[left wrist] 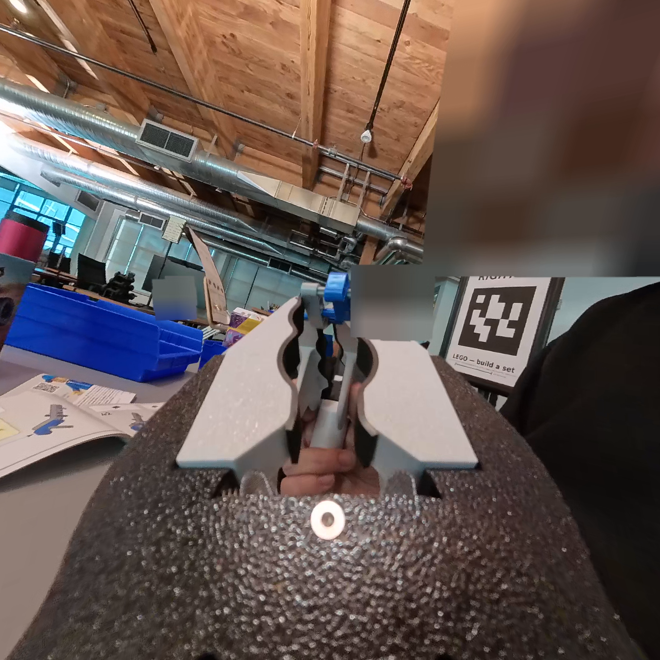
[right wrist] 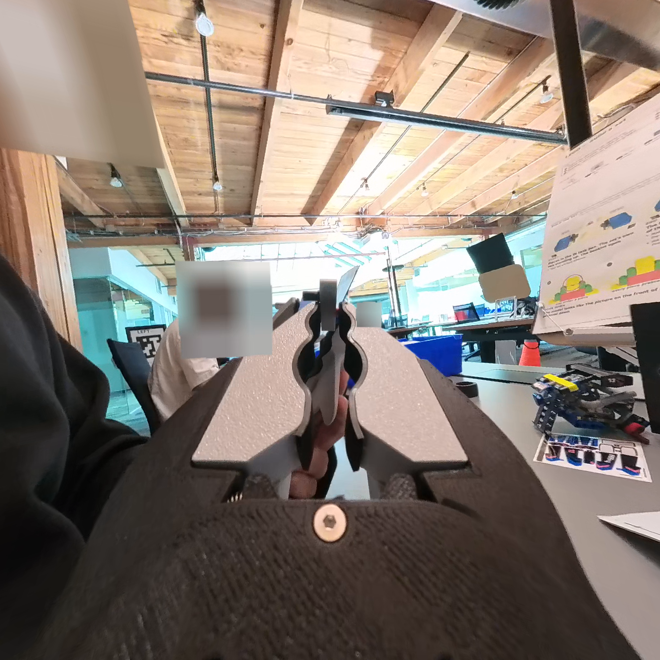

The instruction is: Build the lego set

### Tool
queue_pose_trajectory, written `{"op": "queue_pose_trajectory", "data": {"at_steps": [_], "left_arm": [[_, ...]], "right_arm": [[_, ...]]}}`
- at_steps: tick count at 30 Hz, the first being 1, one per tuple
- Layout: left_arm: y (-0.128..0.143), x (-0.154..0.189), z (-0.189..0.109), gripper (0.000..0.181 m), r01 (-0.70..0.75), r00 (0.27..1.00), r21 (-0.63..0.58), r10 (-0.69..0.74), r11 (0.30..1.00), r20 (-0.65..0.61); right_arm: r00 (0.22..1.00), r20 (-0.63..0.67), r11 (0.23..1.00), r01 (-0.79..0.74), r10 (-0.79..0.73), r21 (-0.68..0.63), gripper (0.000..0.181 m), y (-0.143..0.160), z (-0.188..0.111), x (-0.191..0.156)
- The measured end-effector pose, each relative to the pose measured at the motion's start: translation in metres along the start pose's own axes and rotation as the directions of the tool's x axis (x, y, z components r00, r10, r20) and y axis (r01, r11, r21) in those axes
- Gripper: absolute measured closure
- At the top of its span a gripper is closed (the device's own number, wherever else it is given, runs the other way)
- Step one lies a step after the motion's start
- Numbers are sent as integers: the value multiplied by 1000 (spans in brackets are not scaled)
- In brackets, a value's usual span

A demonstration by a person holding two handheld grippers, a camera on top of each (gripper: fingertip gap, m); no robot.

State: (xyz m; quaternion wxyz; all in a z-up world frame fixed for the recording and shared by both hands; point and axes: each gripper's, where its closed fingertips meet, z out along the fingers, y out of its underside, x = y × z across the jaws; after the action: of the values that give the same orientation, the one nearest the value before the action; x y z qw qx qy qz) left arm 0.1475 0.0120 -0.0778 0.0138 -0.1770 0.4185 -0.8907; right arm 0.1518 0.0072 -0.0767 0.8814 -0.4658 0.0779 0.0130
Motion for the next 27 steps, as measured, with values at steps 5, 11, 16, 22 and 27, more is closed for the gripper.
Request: {"op": "queue_pose_trajectory", "data": {"at_steps": [5,11,16,22,27], "left_arm": [[0,3,0,159,-18,999,-21,18,1000,-30],[0,0,0,160,33,999,23,-33,999,-15],[-1,-1,-2,160,62,998,28,-61,998,-34],[0,-2,-3,160,83,996,32,-82,996,-43],[0,5,-1,159,68,994,17,-66,998,-90]], "right_arm": [[1000,4,1000,21,-21,8,173,-2,1,-2],[998,-18,999,53,-53,6,173,-1,0,-1],[1000,-20,1000,7,-7,22,173,2,1,-1],[999,-34,1000,-5,6,31,173,3,1,0],[998,-27,998,55,-54,29,173,-4,2,-5]]}}
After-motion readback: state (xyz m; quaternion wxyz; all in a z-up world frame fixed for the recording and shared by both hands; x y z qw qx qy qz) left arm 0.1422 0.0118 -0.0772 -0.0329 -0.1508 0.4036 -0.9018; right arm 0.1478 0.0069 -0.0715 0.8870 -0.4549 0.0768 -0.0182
